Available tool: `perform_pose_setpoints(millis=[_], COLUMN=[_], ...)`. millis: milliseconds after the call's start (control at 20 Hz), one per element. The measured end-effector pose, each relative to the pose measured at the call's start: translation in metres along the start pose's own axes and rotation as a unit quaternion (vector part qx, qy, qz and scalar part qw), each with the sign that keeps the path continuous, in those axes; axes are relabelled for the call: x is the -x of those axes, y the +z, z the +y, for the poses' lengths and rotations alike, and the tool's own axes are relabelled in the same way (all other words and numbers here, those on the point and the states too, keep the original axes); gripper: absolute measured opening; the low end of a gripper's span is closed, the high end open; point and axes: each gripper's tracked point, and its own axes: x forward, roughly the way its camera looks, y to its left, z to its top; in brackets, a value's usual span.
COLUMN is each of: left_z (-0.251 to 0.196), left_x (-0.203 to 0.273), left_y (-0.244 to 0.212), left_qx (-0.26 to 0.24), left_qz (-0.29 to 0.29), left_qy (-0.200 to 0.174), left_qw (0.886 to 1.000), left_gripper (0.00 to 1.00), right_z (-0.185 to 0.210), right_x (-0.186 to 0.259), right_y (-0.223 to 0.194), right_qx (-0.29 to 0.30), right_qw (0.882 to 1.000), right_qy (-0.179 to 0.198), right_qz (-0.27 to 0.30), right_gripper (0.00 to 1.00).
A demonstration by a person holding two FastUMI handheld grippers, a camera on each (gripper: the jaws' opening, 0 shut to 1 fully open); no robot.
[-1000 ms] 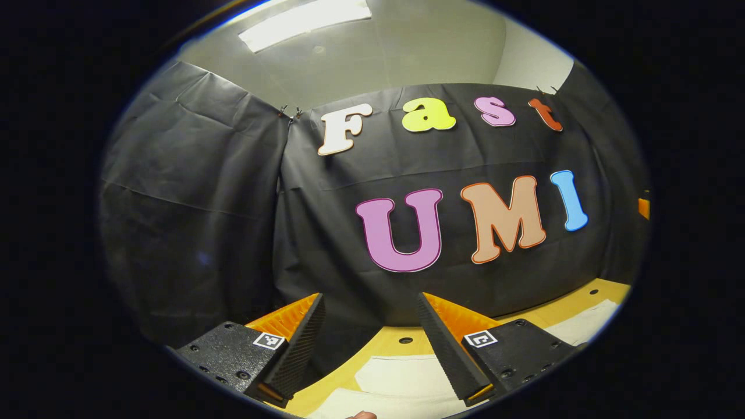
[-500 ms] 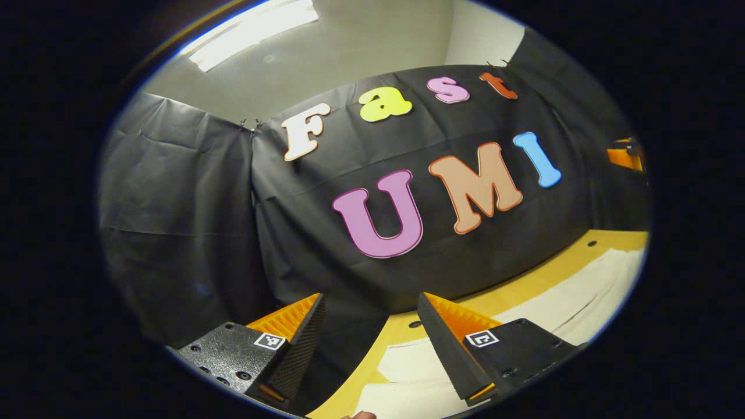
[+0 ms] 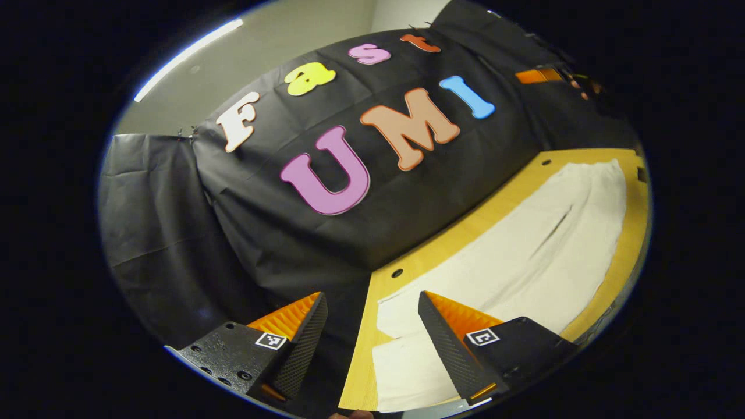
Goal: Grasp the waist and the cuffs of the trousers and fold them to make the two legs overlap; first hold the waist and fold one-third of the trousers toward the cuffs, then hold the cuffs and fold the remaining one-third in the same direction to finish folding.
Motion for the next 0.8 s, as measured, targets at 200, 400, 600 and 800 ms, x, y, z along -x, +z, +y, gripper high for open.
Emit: perform_pose_setpoints(millis=[200, 400, 600, 800], left_z=[-0.029, -0.057, -0.083, -0.096], left_x=[0.003, 0.009, 0.017, 0.023], left_y=[-0.041, -0.079, -0.112, -0.141], left_qx=[-0.029, -0.084, -0.133, -0.193], left_qz=[0.04, 0.07, 0.099, 0.115], left_qy=[-0.051, -0.103, -0.161, -0.203], left_qw=[0.997, 0.989, 0.973, 0.953], left_gripper=[0.96, 0.96, 0.96, 0.96], right_z=[0.007, 0.01, 0.008, 0.006], right_x=[0.0, -0.001, 0.001, 0.002], right_y=[-0.002, -0.01, -0.021, -0.031], right_qx=[0.009, 0.016, 0.018, 0.015], right_qw=[1.0, 1.0, 0.999, 0.999], right_qy=[0.009, 0.014, 0.016, 0.018], right_qz=[0.003, 0.009, 0.02, 0.033], right_gripper=[0.97, 0.97, 0.97, 0.97])
